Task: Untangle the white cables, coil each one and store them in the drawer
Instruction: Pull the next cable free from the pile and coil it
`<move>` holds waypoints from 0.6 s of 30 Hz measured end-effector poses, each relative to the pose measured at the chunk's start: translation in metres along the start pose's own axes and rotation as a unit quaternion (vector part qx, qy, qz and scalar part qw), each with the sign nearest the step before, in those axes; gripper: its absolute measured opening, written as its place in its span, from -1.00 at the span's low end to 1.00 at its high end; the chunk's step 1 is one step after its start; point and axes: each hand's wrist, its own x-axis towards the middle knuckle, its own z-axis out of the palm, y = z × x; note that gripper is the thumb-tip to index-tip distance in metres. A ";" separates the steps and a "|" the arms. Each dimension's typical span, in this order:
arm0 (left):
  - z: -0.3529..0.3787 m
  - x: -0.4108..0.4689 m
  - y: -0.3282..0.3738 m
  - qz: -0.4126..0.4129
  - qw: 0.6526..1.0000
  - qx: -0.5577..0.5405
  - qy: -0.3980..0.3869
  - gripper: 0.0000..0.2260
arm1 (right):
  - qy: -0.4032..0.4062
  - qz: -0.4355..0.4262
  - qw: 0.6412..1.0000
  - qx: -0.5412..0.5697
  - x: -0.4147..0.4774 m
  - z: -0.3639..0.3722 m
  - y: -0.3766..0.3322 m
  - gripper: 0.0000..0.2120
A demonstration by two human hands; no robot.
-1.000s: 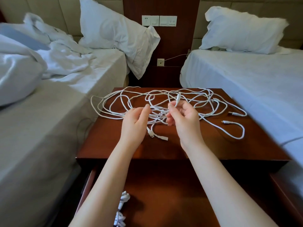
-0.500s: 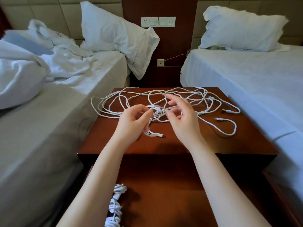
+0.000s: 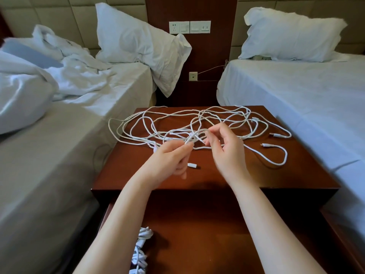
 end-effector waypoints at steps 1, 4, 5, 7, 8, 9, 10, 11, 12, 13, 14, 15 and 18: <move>0.001 0.000 0.000 -0.010 0.999 -0.022 -0.039 -0.60 | 0.006 0.000 1.000 0.005 0.000 -0.001 0.001 -0.92; 0.005 -0.003 0.004 -0.023 0.983 -0.062 -0.169 -0.66 | -0.001 -0.018 1.000 0.019 -0.001 -0.003 -0.002 -0.92; 0.006 -0.003 0.006 -0.014 0.977 -0.079 -0.199 -0.70 | -0.025 -0.021 0.999 0.029 -0.002 -0.002 -0.003 -0.91; 0.007 -0.004 0.012 0.027 0.970 -0.121 -0.208 -0.74 | -0.084 -0.023 0.995 0.049 -0.003 0.002 -0.005 -0.86; 0.006 -0.004 0.014 0.053 0.972 -0.142 -0.180 -0.74 | -0.112 -0.027 0.992 0.045 -0.004 0.005 -0.006 -0.81; 0.005 -0.003 0.014 0.078 0.976 -0.159 -0.129 -0.75 | -0.139 -0.032 0.989 0.028 -0.005 0.008 -0.006 -0.77; 0.002 -0.001 0.014 0.100 0.978 -0.172 -0.063 -0.74 | -0.169 -0.037 0.985 0.014 -0.006 0.011 -0.007 -0.74; 0.000 0.000 0.012 0.116 0.977 -0.180 0.009 -0.74 | -0.203 -0.035 0.979 0.004 -0.006 0.015 -0.007 -0.70; -0.002 0.002 0.010 0.127 0.972 -0.184 0.078 -0.73 | -0.239 -0.024 0.971 0.006 -0.008 0.017 -0.010 -0.71; -0.005 0.004 0.008 0.135 0.962 -0.187 0.143 -0.72 | -0.275 -0.004 0.961 0.004 -0.009 0.018 -0.013 -0.79; -0.007 0.006 0.007 0.145 0.951 -0.187 0.199 -0.73 | -0.303 0.005 0.953 -0.010 -0.010 0.020 -0.013 -0.83; -0.010 0.007 0.006 0.155 0.940 -0.184 0.244 -0.73 | -0.326 0.000 0.945 -0.035 -0.011 0.021 -0.014 -0.80; -0.021 0.009 0.005 0.166 0.926 -0.115 0.320 -0.74 | -0.314 -0.028 0.943 -0.103 -0.014 0.023 -0.004 -0.66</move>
